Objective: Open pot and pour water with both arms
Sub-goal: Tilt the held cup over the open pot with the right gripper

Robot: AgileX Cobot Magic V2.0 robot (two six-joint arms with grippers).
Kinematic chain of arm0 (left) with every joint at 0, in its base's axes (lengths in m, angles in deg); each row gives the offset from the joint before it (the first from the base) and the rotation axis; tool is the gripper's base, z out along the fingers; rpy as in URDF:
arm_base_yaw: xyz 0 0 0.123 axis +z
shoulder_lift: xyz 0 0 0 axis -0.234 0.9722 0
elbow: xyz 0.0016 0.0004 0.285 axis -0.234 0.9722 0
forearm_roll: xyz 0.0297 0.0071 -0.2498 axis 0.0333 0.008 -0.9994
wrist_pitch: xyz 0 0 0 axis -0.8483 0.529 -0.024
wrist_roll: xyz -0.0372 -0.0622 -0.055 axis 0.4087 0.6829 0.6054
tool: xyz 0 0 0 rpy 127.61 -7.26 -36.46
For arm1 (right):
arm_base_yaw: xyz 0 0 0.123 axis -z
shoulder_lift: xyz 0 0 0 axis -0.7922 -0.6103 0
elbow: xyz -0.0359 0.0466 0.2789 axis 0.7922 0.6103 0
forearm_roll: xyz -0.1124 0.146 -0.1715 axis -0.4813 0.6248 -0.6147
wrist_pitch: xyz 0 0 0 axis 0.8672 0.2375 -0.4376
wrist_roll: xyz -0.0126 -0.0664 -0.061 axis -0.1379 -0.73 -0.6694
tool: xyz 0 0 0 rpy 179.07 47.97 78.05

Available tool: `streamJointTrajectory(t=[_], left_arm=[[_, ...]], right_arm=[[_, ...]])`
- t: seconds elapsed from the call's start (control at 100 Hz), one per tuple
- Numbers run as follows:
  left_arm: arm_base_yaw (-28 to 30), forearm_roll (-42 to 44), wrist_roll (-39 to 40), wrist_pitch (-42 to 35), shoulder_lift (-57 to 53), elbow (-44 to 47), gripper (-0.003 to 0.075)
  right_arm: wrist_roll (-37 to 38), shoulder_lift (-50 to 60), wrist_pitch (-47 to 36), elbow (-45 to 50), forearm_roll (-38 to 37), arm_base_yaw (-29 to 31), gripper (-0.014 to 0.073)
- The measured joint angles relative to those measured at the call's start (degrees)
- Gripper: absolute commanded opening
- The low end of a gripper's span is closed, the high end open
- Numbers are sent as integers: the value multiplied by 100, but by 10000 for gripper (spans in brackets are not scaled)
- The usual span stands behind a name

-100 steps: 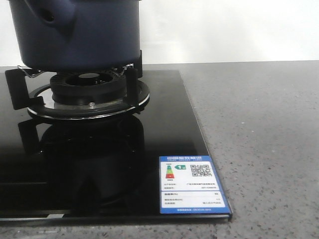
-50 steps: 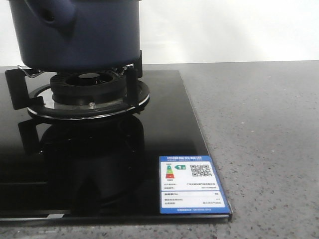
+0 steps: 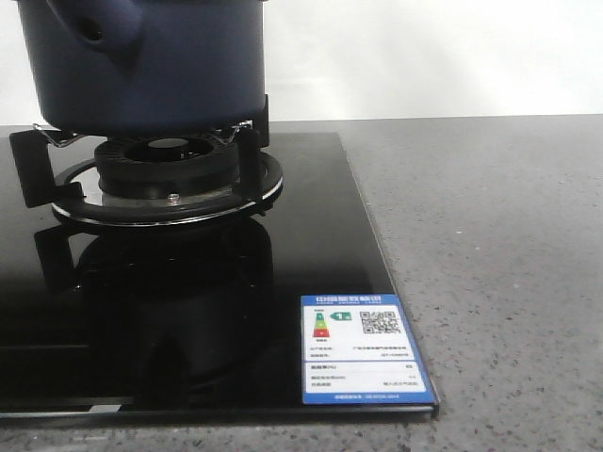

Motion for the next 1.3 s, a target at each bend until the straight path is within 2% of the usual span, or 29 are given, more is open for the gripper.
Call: streamJointTrajectory(t=[0.67,0.79,0.94,1.15,1.3], left_arm=[[0,0,0,0,0,0,372],[0,0,0,0,0,0,372],[0,0,0,0,0,0,372],[0,29,0,0,0,0,372],[0,98,0,0,0,0,372]], right_arm=[[107,0,22,0,-9,0,315],[666,0,193,0,14,0,315],[1841,0,600,0,227,0,315],[3472,0,1464,0,978,27,315],[4226,158,1581,0,1721,269,315]])
